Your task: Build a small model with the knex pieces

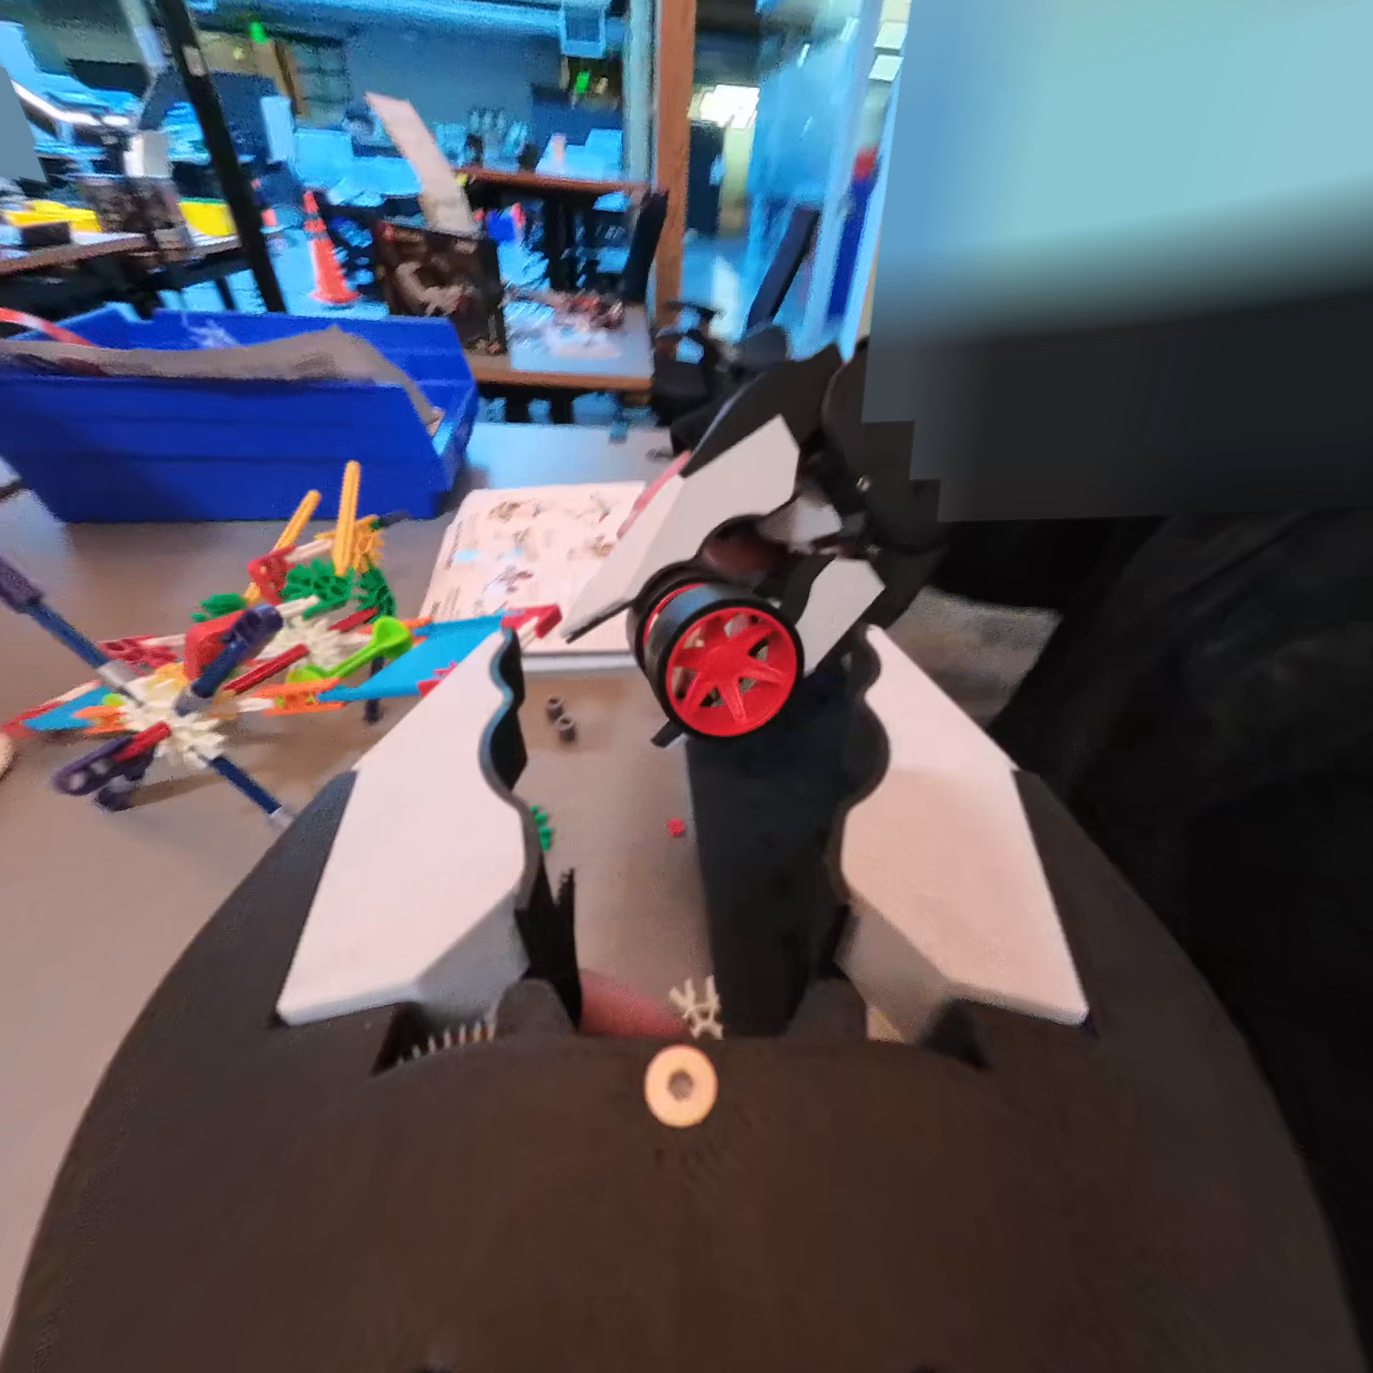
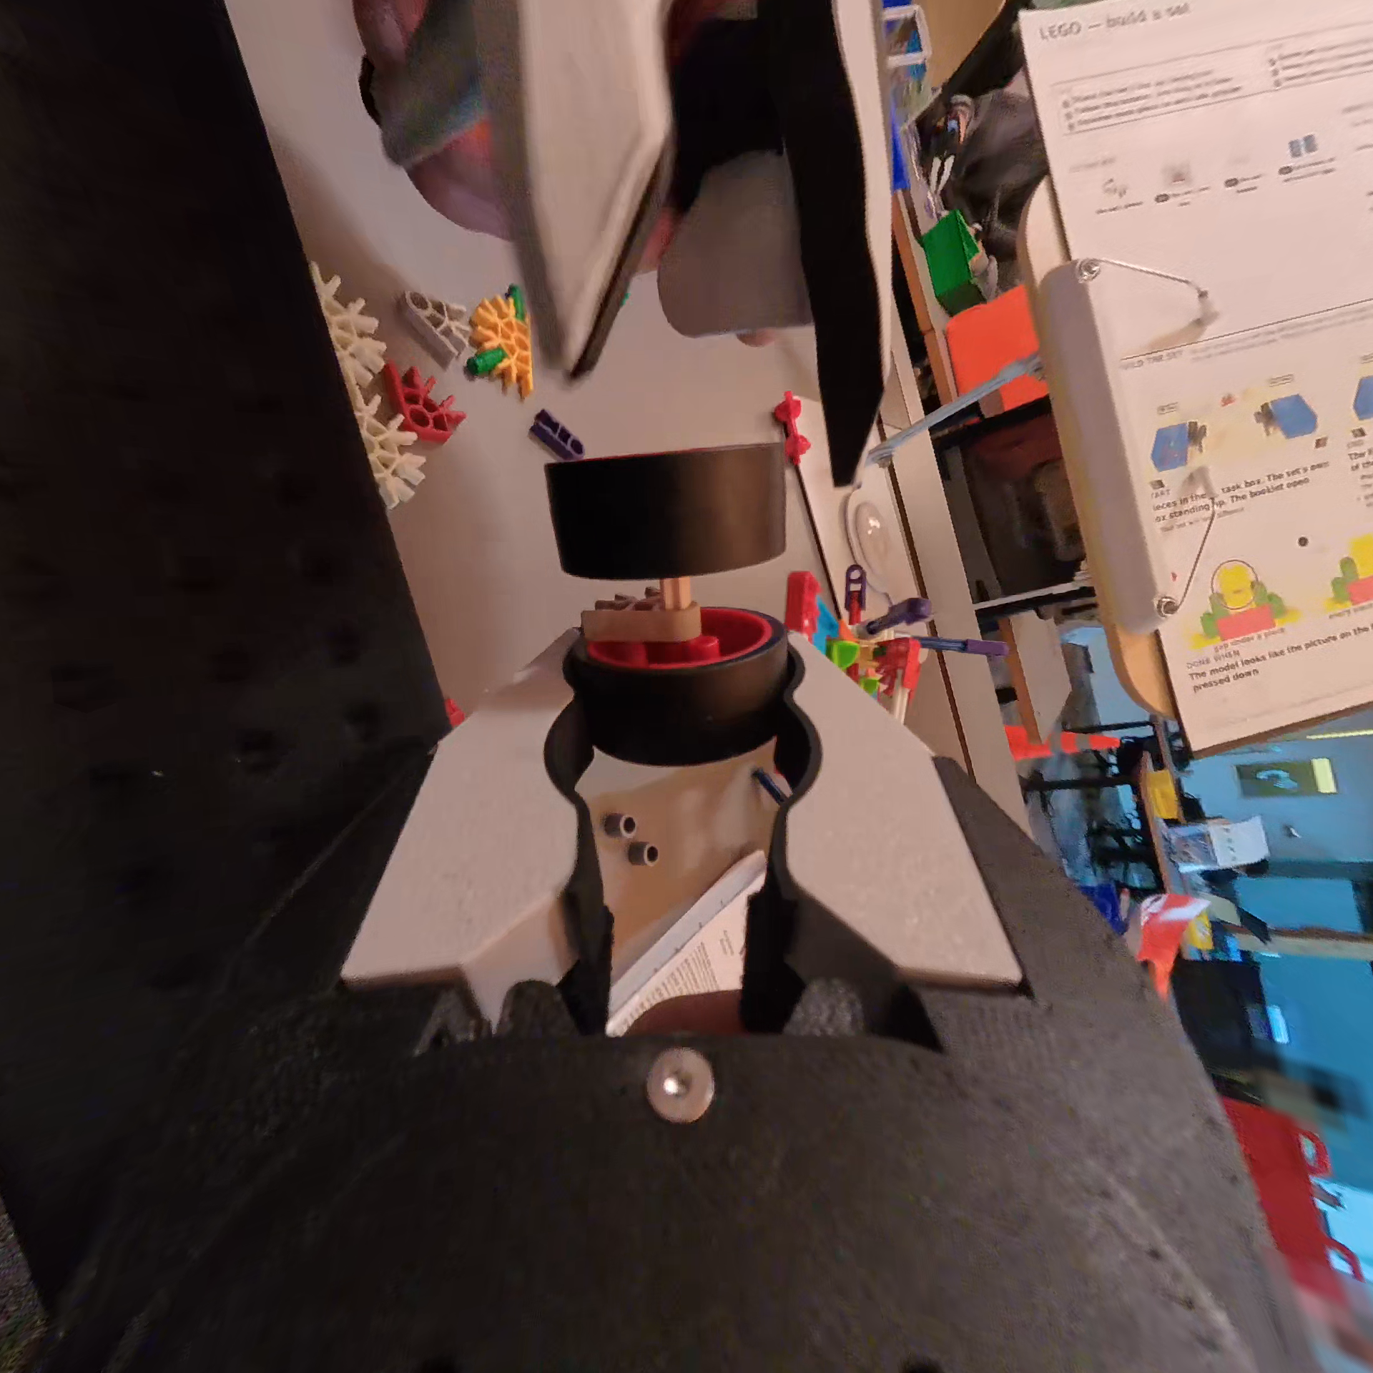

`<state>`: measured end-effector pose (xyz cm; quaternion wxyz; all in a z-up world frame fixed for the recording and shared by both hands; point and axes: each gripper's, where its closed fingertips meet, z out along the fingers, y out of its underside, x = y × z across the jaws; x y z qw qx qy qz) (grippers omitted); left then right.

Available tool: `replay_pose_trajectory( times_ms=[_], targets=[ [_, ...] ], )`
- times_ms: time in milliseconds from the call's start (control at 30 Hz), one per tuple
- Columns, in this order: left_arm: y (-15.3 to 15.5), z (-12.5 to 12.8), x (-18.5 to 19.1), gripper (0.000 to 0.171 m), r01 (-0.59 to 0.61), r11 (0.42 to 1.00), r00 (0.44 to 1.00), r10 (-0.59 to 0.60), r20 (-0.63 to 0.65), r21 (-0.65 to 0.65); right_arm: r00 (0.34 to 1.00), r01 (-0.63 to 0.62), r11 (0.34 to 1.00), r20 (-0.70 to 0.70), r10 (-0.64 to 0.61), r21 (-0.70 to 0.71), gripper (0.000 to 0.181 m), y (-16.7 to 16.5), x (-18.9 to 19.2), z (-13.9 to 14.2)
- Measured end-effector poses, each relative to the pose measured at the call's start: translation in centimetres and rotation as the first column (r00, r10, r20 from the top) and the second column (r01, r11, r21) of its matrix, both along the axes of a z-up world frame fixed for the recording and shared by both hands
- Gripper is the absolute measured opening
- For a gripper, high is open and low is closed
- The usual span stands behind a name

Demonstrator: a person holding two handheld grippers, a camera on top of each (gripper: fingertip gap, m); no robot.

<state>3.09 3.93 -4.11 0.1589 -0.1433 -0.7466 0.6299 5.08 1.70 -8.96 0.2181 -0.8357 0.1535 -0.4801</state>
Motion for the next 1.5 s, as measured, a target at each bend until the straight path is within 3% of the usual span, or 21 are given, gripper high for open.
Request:
replay_pose_trajectory(
  times_ms=[100, 233, 433, 567, 700, 833, 900, 933, 1000, 1100, 1167, 1200, 1233, 1333, 1400, 1500],
  targets=[
    [-0.6, -3.3, -0.6, 0.082, -0.077, 0.993, 0.970, 0.055, 0.238, 0.085, 0.999, 0.014, 0.999, -0.032, -0.015, -0.041, 0.045, 0.9, 0.1, -1.6],
    [-0.8, -6.5, -0.8, 0.049, -0.127, 0.982, 0.866, 0.042, 0.498, 0.138, 0.997, 0.024, 0.997, -0.077, -0.030, -0.074, 0.045, 1.5, 0.3, -3.4],
    [-1.0, -7.5, -0.3, 0.047, -0.150, 0.981, 0.812, 0.054, 0.581, 0.119, 0.994, 0.036, 0.996, -0.103, -0.045, -0.087, 0.044, 1.0, 0.5, -4.5],
    [-1.1, -7.0, -0.1, 0.047, -0.140, 0.979, 0.885, 0.058, 0.461, 0.146, 1.000, 0.008, 0.987, -0.018, -0.011, -0.161, 0.044, 0.7, 1.1, -3.6],
    [-1.1, -7.3, -0.3, 0.047, -0.105, 0.977, 0.941, 0.037, 0.337, 0.186, 0.999, -0.029, 0.989, -0.045, 0.022, -0.145, 0.044, 0.7, 0.9, -4.0],
    [-1.0, -7.8, -0.7, 0.047, -0.111, 0.979, 0.889, 0.020, 0.458, 0.172, 0.986, -0.015, 1.000, -0.168, 0.018, 0.020, 0.044, 1.1, -0.1, -5.1],
    [-1.3, -8.1, -0.6, 0.047, -0.131, 0.983, 0.779, 0.020, 0.627, 0.131, 0.979, -0.004, 0.999, -0.201, 0.015, 0.051, 0.045, 0.9, -0.4, -5.4],
    [-1.3, -7.9, -0.6, 0.047, -0.127, 0.982, 0.777, 0.013, 0.630, 0.137, 0.982, -0.009, 0.999, -0.188, 0.016, 0.038, 0.045, 0.8, -0.5, -5.2],
    [-1.3, -7.8, -0.9, 0.047, -0.104, 0.982, 0.806, -0.010, 0.592, 0.158, 0.988, -0.018, 1.000, -0.153, 0.016, -0.013, 0.045, 0.7, -0.6, -4.9],
    [-1.2, -7.7, -1.6, 0.047, -0.053, 0.976, 0.904, -0.042, 0.425, 0.209, 0.997, -0.034, 0.992, -0.070, 0.026, -0.121, 0.044, 0.4, -0.7, -4.5],
    [-0.7, -7.0, 0.4, 0.047, -0.093, 0.972, 0.953, 0.023, 0.303, 0.218, 0.998, 0.030, 0.969, -0.048, -0.043, -0.244, 0.044, -2.7, -0.6, -5.2],
    [-0.4, -5.7, 2.3, 0.046, -0.127, 0.971, 0.981, 0.094, 0.169, 0.200, 0.995, 0.049, 0.980, -0.073, -0.065, -0.195, 0.044, -3.8, -0.8, -5.4],
    [-0.1, -5.2, 3.6, 0.046, -0.163, 0.969, 0.981, 0.140, 0.131, 0.184, 0.995, 0.049, 0.986, -0.076, -0.062, -0.160, 0.044, -3.8, -1.0, -5.0],
    [-0.6, -6.2, 2.2, 0.047, -0.143, 0.973, 0.968, 0.099, 0.229, 0.182, 0.994, -0.035, 0.998, -0.103, 0.030, -0.046, 0.045, -1.0, -1.1, -4.3],
    [-0.6, -5.9, 2.4, 0.047, -0.151, 0.977, 0.960, 0.108, 0.258, 0.153, 0.992, 0.007, 1.000, -0.128, -0.005, 0.014, 0.045, -2.3, -0.6, -5.0],
    [-0.4, -7.7, 2.4, 0.047, -0.139, 0.967, 0.963, 0.081, 0.257, 0.215, 0.980, 0.039, 0.985, -0.201, -0.004, 0.171, 0.045, -2.9, -0.6, -5.0]
  ],
)
